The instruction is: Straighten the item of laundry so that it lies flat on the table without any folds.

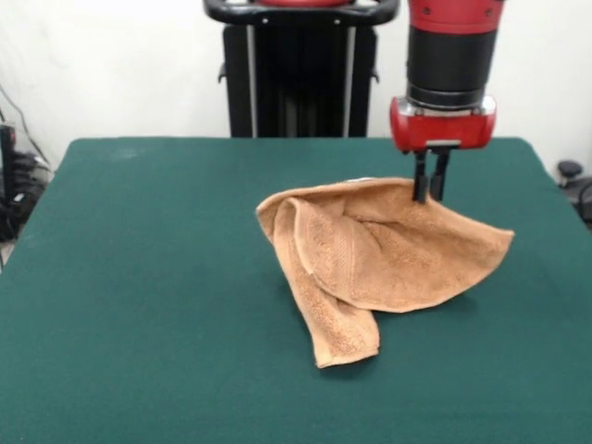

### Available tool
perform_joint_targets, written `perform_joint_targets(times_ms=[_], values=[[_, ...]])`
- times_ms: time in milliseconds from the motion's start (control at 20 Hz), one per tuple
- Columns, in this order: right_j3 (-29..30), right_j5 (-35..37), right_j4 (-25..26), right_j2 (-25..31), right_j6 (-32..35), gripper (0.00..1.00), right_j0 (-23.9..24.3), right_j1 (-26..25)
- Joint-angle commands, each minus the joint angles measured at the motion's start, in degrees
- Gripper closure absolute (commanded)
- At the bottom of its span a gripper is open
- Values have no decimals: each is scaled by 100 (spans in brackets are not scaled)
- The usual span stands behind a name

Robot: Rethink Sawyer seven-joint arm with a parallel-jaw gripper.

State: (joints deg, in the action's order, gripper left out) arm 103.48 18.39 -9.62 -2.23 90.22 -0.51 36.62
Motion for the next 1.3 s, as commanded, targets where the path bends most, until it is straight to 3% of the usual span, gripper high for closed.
perform_joint_targets(times_ms=[50, 650, 1000, 1300], values=[[756, 23, -424, 367, 1639, 100, -217, -211], [937, 139, -483, -60, 1684, 100, -424, 32], [1466, -145, -414, -22, 1596, 100, -268, 271], [1668, -366, -294, 28, 1443, 100, -89, 158]])
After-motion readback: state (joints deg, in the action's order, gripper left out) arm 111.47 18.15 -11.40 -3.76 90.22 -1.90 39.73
